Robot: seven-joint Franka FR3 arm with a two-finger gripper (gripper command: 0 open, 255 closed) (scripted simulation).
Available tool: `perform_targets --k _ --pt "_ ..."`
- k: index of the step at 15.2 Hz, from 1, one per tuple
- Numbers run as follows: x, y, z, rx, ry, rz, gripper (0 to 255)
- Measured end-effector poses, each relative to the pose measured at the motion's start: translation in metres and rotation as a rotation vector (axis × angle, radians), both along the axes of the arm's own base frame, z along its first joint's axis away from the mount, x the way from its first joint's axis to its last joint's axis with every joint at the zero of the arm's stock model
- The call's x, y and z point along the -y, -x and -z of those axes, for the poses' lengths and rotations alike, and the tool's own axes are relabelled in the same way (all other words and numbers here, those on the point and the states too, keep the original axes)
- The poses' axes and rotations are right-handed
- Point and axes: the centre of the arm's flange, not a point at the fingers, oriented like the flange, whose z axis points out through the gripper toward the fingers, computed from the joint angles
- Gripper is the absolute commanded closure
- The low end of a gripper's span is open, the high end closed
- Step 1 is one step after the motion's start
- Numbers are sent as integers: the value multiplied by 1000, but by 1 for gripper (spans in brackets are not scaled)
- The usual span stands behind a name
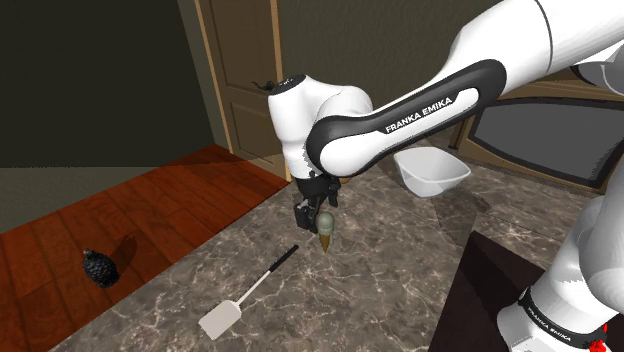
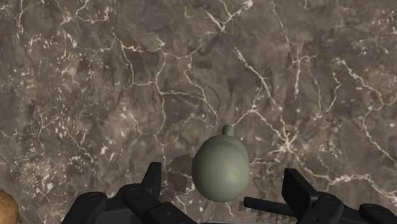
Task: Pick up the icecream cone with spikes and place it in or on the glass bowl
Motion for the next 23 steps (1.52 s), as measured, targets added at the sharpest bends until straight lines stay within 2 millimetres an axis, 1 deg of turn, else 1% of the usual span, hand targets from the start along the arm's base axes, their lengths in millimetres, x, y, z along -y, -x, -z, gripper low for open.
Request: perform_targets --k 1,2,12,13,16,23 --pt "0 0 0 0 0 0 0" --pt "0 0 0 0 0 0 255" --pt "0 0 0 0 0 0 255" --pt "0 0 -3 0 0 0 255" --pt "0 0 -15 0 0 0 255" --pt "0 1 -53 0 0 0 255"
